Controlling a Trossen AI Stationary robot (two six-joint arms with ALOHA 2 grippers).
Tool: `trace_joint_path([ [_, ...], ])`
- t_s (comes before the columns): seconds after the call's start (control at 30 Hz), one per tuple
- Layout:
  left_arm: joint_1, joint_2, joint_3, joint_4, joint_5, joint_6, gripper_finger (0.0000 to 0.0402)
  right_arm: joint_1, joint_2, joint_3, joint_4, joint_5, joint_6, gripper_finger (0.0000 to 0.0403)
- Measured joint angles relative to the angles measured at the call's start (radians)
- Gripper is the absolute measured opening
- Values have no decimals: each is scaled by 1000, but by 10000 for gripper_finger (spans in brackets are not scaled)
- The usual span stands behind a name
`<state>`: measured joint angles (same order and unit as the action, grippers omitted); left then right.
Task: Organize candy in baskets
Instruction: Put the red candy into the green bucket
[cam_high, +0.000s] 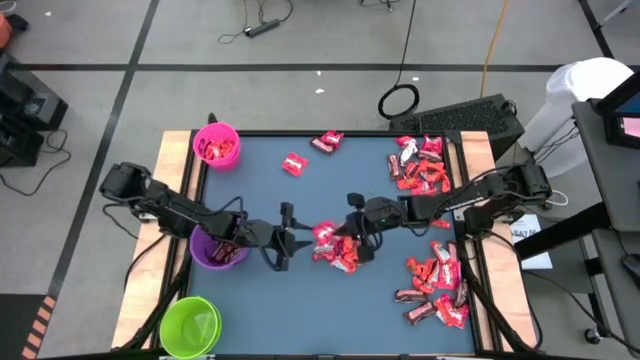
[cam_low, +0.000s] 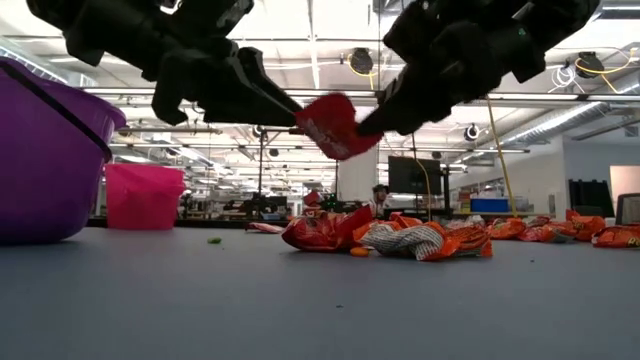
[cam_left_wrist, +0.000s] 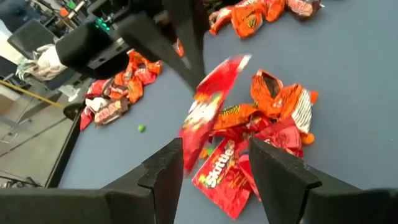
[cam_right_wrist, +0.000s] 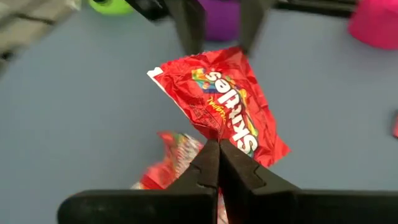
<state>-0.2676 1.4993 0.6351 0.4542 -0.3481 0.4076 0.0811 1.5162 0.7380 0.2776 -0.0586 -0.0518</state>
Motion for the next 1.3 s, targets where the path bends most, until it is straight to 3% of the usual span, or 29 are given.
trace_joint_path([
  [0.37, -1, 7, 4, 72, 22, -9, 179, 0, 1, 1, 88, -26, 18, 0],
  [0.9, -1, 7, 4, 115, 49, -10, 21, 7, 17, 0, 188, -18, 100, 15],
  [1.1, -28, 0, 4, 99, 48, -60, 20, 12, 6, 1, 192, 6, 89, 57],
  [1.2, -45, -34, 14, 6, 36, -110, 31, 13, -23, 1, 128, 7, 63, 71],
  [1.3, -65, -93, 70, -239, 28, -213, 33, 13, -60, 2, 64, 8, 60, 78],
])
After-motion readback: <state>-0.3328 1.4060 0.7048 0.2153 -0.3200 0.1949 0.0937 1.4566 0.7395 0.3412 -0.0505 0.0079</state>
